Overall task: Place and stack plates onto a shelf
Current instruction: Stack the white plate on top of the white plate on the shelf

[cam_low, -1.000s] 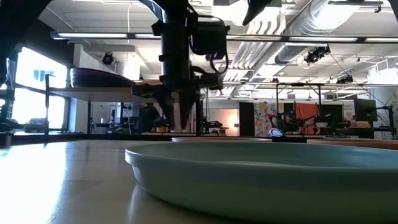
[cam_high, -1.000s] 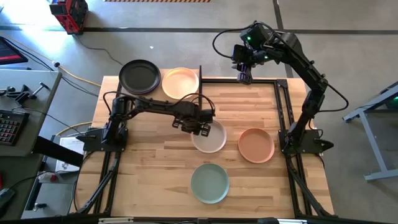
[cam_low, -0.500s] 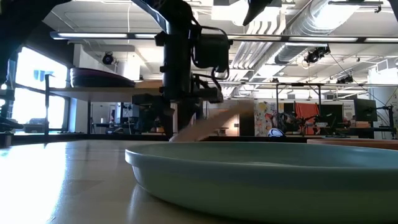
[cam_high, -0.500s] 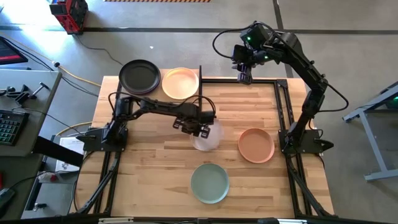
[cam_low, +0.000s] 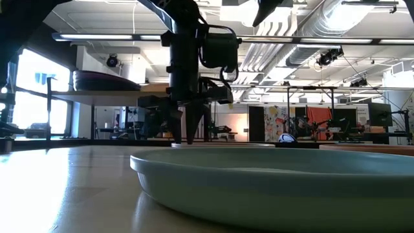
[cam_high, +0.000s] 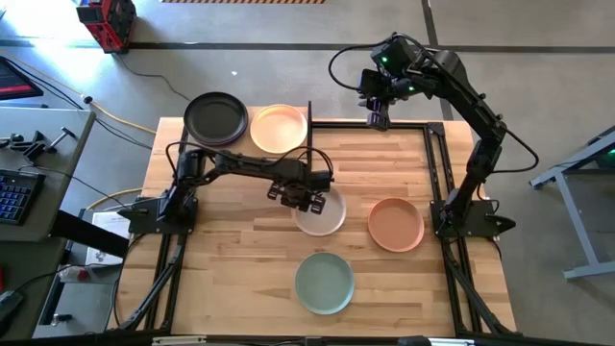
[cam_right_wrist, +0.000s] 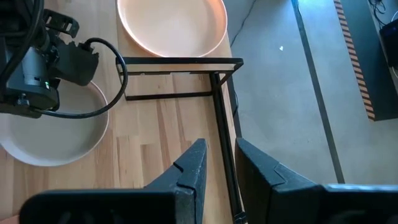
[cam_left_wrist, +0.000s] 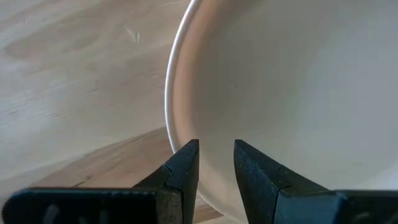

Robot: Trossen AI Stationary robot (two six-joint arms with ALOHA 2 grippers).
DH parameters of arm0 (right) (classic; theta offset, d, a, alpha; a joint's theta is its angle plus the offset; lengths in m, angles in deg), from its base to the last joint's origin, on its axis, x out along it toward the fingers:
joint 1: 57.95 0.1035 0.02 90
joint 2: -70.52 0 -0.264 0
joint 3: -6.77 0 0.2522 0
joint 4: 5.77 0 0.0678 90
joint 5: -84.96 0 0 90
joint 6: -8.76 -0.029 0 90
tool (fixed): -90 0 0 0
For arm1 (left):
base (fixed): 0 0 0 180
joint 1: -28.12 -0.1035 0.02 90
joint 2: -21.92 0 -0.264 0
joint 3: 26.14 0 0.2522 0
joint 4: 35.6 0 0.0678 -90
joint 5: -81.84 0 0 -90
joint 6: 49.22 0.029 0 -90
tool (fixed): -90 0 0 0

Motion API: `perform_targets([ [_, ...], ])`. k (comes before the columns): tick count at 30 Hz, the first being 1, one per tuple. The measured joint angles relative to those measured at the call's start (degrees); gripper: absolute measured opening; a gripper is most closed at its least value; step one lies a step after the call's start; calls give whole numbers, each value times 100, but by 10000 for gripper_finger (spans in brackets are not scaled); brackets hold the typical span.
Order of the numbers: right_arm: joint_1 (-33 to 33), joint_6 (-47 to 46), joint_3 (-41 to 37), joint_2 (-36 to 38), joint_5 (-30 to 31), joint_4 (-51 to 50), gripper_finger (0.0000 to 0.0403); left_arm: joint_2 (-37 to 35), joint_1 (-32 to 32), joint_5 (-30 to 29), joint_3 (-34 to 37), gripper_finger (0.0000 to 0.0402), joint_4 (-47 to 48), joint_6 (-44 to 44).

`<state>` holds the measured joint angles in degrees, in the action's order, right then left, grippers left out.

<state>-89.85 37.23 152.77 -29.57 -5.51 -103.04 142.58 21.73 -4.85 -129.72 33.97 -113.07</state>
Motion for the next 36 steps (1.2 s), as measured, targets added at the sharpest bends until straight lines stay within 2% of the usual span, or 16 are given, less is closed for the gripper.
perform_targets([
  [10,0,0,0,0,0,3,62,-175,-54,-295,0,90,339,16],
  [32,0,-4,0,0,0,-8,62,146,-109,-141,0,90,220,253],
  [36,0,-4,0,0,0,-9,62,146,-109,-140,0,76,190,457],
])
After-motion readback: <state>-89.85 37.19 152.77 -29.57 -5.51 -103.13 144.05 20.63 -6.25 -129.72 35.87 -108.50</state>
